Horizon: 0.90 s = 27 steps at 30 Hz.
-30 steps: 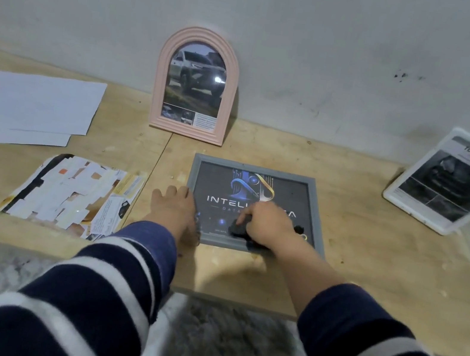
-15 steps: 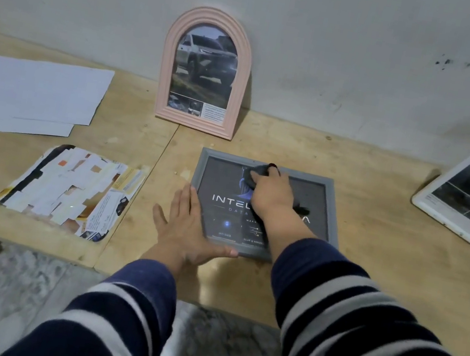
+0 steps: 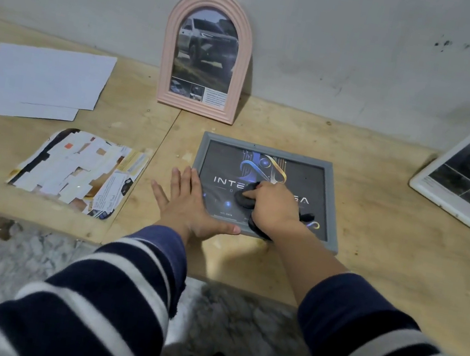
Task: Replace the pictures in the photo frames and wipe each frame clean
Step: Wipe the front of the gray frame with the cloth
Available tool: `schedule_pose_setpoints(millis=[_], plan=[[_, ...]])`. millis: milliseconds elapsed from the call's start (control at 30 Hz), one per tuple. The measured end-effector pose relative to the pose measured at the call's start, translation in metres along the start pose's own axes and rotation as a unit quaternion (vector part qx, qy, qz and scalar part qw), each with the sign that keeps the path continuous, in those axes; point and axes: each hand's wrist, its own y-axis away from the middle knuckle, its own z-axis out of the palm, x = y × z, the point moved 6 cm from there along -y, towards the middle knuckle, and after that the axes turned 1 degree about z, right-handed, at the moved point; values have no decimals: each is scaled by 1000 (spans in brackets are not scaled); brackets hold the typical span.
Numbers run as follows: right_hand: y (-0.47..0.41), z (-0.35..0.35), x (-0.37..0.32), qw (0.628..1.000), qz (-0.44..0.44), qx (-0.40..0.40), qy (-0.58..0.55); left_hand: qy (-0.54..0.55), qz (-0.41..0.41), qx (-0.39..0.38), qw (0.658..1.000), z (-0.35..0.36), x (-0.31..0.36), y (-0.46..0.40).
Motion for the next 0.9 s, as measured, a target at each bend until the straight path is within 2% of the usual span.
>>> schedule_pose_setpoints(millis=[200,333,433,500,667,800,900], plan=[[34,7,4,999,-21,4,-28,20,0,-6,1000,1,0,3],[25,-25,36,988,101,-5,-118,28,2,-10,1000,3,-1,-1],[1,-56,60,967,165,72,-181,29,4,-16,999,5,-1,-5],[-19,-63,67,966,167,103,-166,26,1,-19,999,7,-2,-7],[-50,-23,64,988,133,22,-74,19,-10,-8,1000,7,-1,-9],[-40,-13,56,995,95,33,15,17,-9,-12,1000,6,-1,-9],[-23,-8,55,997,73,30,19,18,-10,-16,1000,5,-1,-8]])
